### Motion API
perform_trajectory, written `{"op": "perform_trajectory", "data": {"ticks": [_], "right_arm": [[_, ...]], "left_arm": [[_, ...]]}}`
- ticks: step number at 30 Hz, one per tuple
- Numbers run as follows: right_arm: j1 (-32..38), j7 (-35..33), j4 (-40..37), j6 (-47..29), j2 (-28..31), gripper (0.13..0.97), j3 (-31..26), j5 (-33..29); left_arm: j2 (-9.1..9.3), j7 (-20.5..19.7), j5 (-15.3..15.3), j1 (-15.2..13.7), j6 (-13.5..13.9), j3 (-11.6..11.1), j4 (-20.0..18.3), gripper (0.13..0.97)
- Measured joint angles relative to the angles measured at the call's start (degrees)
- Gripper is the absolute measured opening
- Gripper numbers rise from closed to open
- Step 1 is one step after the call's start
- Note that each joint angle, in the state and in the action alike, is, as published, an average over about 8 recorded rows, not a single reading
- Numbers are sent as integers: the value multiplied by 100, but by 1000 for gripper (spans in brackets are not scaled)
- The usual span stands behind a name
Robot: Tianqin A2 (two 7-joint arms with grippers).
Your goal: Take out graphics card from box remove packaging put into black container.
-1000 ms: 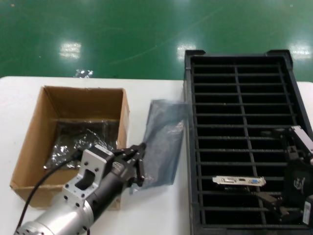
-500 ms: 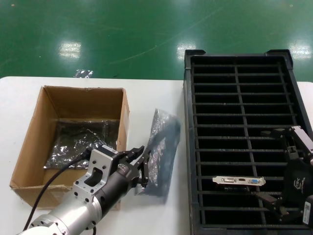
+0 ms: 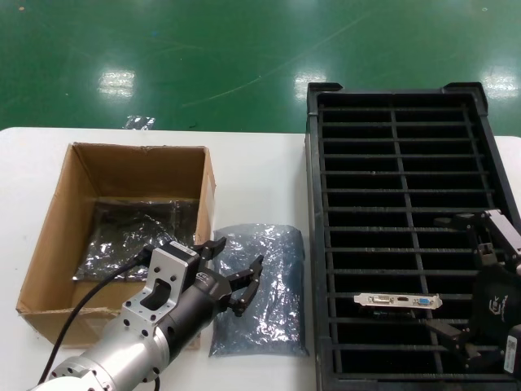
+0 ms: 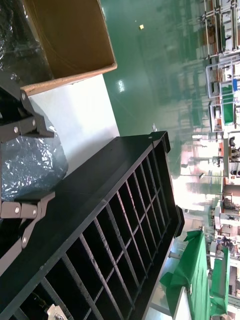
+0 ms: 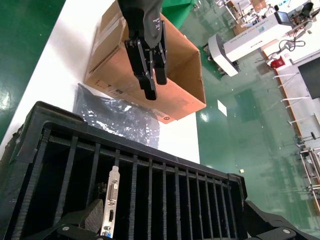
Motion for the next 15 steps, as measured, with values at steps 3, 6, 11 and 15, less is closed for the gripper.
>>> {"op": "perform_trajectory", "data": {"ticks": [3,6,11,15], "right_arm": [[0,0,0,0,0,966,0,0],[-4,0,-11,22,-14,966,0,17],[-31,-4,-90,169,-105,966,3,128],[-70,-12,-201,376,-231,966,8,285]], "left_arm": [[0,0,0,0,0,0,0,389],[-8,16,-29,4,-21,4,5,462],[-60,133,-220,35,-160,28,37,536],[-132,299,-489,78,-356,61,82,587]]}}
